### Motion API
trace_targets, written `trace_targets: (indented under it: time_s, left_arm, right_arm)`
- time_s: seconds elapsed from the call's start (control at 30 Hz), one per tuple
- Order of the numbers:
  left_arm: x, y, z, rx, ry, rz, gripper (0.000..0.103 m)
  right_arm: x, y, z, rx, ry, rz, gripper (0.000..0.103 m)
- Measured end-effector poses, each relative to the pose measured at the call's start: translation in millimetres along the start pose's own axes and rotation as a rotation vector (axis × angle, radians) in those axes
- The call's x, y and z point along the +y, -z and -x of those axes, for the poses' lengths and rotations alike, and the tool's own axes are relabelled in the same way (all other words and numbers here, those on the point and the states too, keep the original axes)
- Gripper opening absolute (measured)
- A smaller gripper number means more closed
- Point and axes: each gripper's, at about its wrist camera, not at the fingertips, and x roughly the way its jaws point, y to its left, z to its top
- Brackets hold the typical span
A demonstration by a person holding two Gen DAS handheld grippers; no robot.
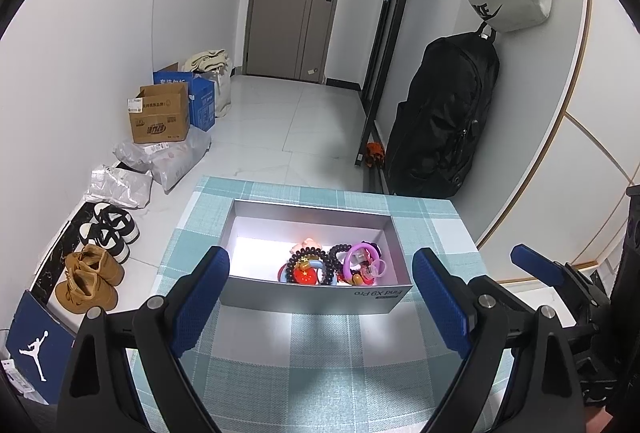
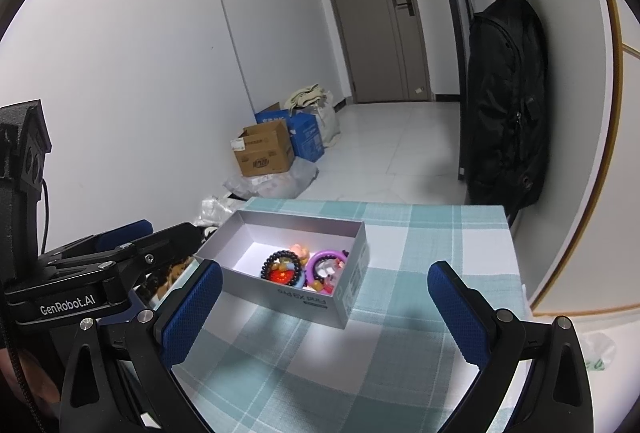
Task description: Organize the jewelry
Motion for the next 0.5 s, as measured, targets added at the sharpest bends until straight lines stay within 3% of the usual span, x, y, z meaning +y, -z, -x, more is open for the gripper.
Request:
trace_targets:
  time_s: [0.5]
  left_arm:
    - [-0.4,0.3,-0.5,0.008,0.000,0.002,0.090]
  right_arm:
    - [-1.7,1.0,-2.5,0.007,0.003,-0.006,0.103]
